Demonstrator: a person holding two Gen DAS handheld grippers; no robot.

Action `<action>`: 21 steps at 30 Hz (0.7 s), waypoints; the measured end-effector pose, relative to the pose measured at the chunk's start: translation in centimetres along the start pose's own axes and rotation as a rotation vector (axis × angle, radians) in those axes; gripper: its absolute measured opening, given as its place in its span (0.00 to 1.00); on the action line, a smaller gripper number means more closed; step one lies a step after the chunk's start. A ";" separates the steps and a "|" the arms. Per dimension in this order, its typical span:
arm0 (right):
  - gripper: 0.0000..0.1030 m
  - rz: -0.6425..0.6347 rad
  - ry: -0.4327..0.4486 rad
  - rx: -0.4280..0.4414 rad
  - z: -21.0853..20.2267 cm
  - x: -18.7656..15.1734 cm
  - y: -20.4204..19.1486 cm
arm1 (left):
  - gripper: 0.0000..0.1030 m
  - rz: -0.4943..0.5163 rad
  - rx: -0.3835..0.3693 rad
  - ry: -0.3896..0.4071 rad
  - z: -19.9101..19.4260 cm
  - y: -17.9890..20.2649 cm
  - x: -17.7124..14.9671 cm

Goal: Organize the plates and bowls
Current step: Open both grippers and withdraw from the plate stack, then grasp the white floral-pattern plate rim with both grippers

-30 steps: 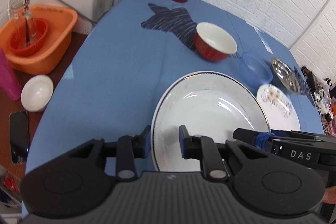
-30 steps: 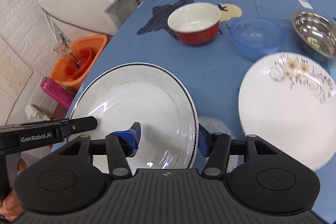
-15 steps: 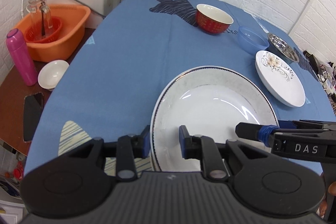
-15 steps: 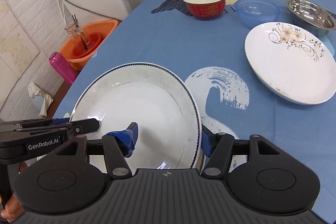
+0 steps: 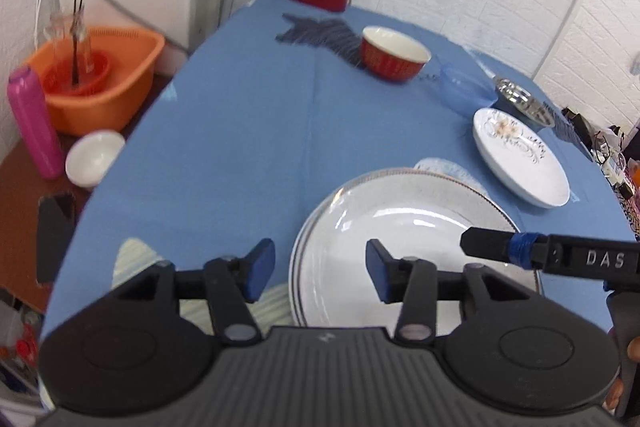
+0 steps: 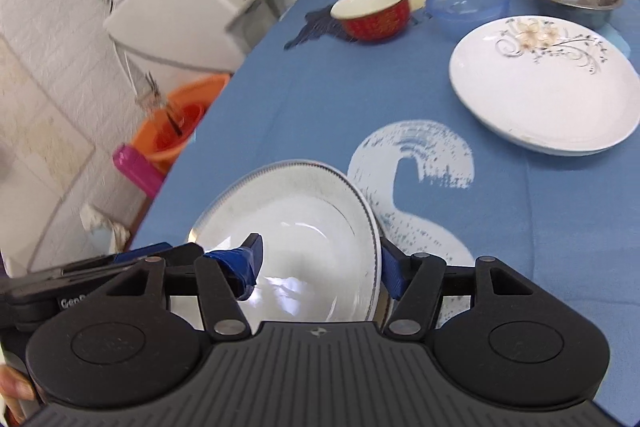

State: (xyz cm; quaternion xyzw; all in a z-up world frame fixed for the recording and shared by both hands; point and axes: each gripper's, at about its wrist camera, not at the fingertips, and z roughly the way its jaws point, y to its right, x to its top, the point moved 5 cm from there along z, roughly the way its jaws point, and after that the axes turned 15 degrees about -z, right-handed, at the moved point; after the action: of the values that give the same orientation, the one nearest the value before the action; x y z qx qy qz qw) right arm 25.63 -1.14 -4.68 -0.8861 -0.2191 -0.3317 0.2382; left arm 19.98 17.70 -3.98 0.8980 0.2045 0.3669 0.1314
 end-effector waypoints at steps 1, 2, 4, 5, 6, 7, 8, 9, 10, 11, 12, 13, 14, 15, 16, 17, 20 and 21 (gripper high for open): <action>0.46 -0.004 -0.002 0.002 -0.2 0.1 0.1 | 0.48 0.014 -0.002 0.011 -0.3 0.4 0.3; 0.46 -0.003 -0.004 -0.004 -0.4 0.1 0.2 | 0.51 0.021 -0.006 0.023 -0.5 0.6 0.6; 0.46 0.013 0.000 -0.005 -0.6 -0.1 0.5 | 0.52 0.028 -0.017 0.042 -0.9 1.1 1.3; 0.46 0.015 -0.007 0.008 -0.5 -0.2 0.6 | 0.53 0.027 -0.022 0.044 -0.9 1.3 1.5; 0.46 0.017 -0.005 0.013 -0.6 -0.3 0.7 | 0.54 0.026 -0.028 0.043 -0.9 1.6 1.7; 0.46 0.013 -0.011 0.012 -0.7 -0.3 0.7 | 0.54 0.026 -0.031 0.038 -0.8 1.8 1.9; 0.46 0.016 -0.006 0.012 -1.0 -0.2 0.9 | 0.54 0.027 -0.032 0.033 -0.7 2.0 2.0; 0.46 0.019 0.013 0.018 -1.6 0.0 1.2 | 0.54 0.029 -0.035 0.027 -0.5 2.2 2.1; 0.46 0.014 0.027 0.017 -2.2 0.3 1.5 | 0.55 0.032 -0.039 0.020 -0.4 2.4 2.1; 0.45 0.003 0.036 0.006 -3.0 0.6 2.1 | 0.55 0.035 -0.044 0.012 -0.3 2.6 2.2; 0.45 -0.004 0.047 -0.015 -3.9 0.8 2.9 | 0.56 0.037 -0.051 0.005 -0.1 2.8 2.3; 0.45 -0.007 0.054 -0.041 -4.7 0.9 3.8 | 0.56 0.039 -0.059 -0.003 0.2 3.2 2.5; 0.45 -0.012 0.049 -0.070 -5.3 1.0 4.8 | 0.56 0.040 -0.068 -0.012 0.6 3.6 2.8; 0.45 -0.015 0.041 -0.112 -5.9 1.0 6.2 | 0.56 0.040 -0.075 -0.024 1.1 4.1 3.1; 0.45 -0.006 0.044 -0.154 -6.5 1.0 7.7 | 0.56 0.043 -0.084 -0.039 1.9 4.8 3.5; 0.46 0.008 0.053 -0.197 -7.0 1.1 9.2 | 0.57 0.046 -0.092 -0.056 2.7 5.6 3.9; 0.46 0.040 0.025 -0.297 -7.6 1.8 13.9 | 0.59 0.073 -0.120 -0.120 5.5 8.5 5.0; 0.46 0.061 0.018 -0.309 -7.5 2.2 15.4 | 0.59 0.086 -0.125 -0.142 6.5 9.6 5.3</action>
State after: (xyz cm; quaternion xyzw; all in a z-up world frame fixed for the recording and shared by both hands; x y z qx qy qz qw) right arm 31.89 -17.04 -2.43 -0.9155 -0.1361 -0.3620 0.1108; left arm 30.68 11.11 -1.62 0.9196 0.1325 0.3198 0.1855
